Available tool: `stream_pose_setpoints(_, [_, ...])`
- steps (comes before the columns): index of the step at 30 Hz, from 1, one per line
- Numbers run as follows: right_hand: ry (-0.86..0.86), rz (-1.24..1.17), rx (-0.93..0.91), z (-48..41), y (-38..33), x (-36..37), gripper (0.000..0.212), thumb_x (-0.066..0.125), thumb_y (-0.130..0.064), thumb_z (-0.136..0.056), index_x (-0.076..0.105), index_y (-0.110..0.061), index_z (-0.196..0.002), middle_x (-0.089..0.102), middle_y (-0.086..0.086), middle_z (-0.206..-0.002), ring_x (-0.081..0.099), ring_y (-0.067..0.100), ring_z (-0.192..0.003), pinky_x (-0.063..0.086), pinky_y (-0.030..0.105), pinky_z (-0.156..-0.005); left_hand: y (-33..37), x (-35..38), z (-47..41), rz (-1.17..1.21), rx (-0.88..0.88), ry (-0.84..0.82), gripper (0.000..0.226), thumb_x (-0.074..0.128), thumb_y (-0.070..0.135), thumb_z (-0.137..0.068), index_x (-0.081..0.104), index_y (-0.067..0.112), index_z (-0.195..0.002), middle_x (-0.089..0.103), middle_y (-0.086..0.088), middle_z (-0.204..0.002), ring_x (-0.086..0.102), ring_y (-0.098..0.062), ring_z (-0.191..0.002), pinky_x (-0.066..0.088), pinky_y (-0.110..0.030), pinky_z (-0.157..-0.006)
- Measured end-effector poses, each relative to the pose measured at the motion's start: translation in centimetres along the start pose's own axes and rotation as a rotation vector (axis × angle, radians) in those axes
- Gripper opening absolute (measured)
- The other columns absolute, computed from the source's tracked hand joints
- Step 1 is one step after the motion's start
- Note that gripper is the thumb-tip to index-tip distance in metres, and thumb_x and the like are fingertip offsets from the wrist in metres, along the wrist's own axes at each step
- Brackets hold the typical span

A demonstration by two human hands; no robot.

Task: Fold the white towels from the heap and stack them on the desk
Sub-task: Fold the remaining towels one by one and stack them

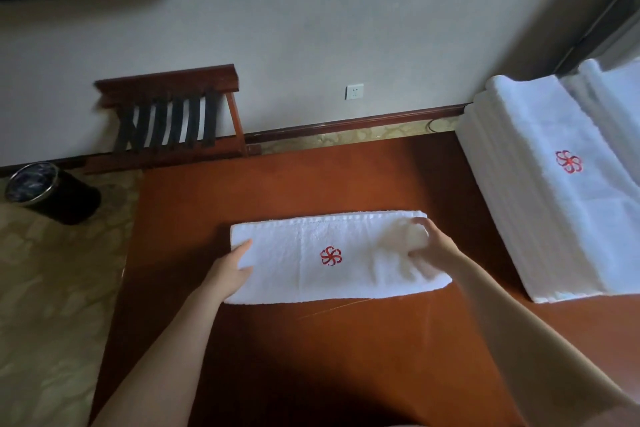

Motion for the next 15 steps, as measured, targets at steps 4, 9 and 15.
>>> stream_pose_setpoints(4, [0.036, 0.032, -0.071, 1.5, -0.3, -1.0, 0.075, 0.079, -0.013, -0.075, 0.043, -0.032, -0.138, 0.05, 0.007, -0.128, 0.053, 0.023, -0.102, 0.049, 0.032, -0.075, 1.2, -1.3, 1.1, 0.035, 0.065, 0.09, 0.065, 0.062, 0.024, -0.09, 0.033, 0.033, -0.147, 0.044, -0.005, -0.145, 0.048, -0.025, -0.125, 0.042, -0.028, -0.092])
stream_pose_setpoints(9, [0.142, 0.089, -0.16, 5.0, -1.9, -2.4, 0.084, 0.085, -0.02, -0.068, 0.042, -0.031, -0.139, 0.057, 0.004, -0.118, 0.055, 0.022, -0.098, 0.045, 0.029, -0.078, 4.9, -2.7, 1.9, 0.099, 0.184, 0.148, 0.071, 0.071, 0.019, -0.082, 0.039, 0.027, -0.145, 0.046, -0.003, -0.143, 0.043, -0.023, -0.13, 0.038, -0.025, -0.091])
stream_pose_setpoints(15, [0.312, 0.255, -0.194, 9.9, -2.8, -6.3, 0.073, 0.082, -0.028, -0.07, 0.046, -0.031, -0.133, 0.055, -0.003, -0.094, 0.049, 0.018, -0.084, 0.034, 0.028, -0.067, 12.3, -2.3, 2.7, 0.01, 0.362, 0.154, 0.066, 0.068, 0.02, -0.085, 0.041, 0.026, -0.144, 0.052, -0.007, -0.136, 0.049, -0.027, -0.124, 0.046, -0.033, -0.093])
Point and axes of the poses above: each hand's wrist, its own z-axis away from the middle knuckle, its own x-axis out of the palm, y = z × x, the point moved 2 cm from there along -z, towards the middle knuckle
